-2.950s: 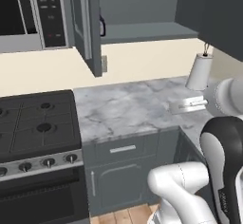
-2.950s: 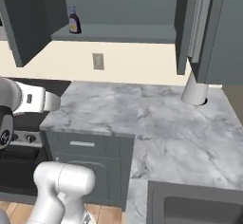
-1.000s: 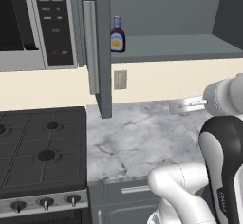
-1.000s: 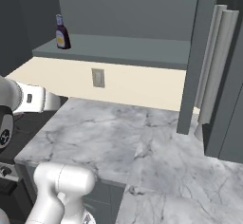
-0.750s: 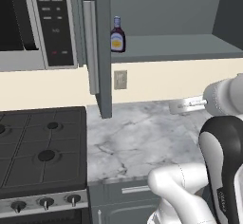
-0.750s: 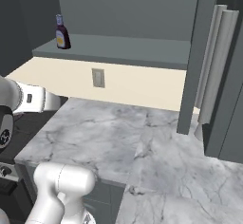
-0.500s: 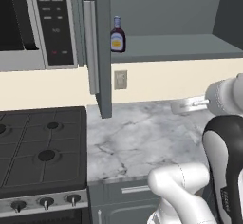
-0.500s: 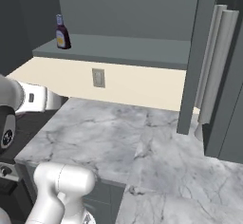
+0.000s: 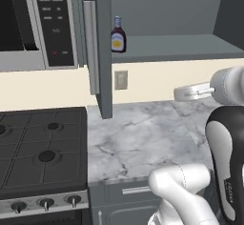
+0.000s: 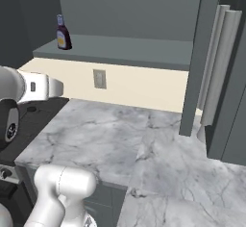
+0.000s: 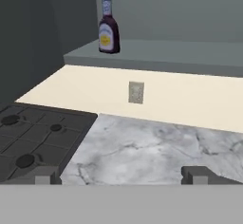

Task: Take 2 condiments from the cabinet and move them on the counter near the stove.Make sure the condiments are lined up with each other, next to each other.

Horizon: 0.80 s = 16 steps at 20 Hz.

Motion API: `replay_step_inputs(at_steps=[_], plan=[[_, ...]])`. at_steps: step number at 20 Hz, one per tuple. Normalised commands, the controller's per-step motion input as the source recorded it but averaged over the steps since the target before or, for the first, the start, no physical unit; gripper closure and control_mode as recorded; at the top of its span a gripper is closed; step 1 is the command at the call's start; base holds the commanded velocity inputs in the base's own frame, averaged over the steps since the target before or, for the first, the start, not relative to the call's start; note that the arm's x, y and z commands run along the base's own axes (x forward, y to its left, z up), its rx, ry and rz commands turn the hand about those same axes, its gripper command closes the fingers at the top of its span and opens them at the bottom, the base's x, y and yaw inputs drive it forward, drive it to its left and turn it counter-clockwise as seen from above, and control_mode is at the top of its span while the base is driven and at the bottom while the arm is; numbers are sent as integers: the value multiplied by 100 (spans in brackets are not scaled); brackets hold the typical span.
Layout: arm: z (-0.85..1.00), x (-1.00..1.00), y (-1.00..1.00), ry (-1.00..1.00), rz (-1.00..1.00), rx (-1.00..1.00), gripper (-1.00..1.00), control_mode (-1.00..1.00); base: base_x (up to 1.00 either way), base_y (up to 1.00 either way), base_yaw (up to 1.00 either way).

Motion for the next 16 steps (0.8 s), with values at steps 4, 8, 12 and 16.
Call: replay_step_inputs(at_steps=[4,8,12,16], plan=[[49,20,0,-9,0,0,-100,-100,0,0,0],[46,23,0,-6,0,0,-100,-100,0,0,0],[13,43,7,-4,6,0,-100,-100,0,0,0],[0,65,5,0,14,0,-100,-100,0,0,0]])
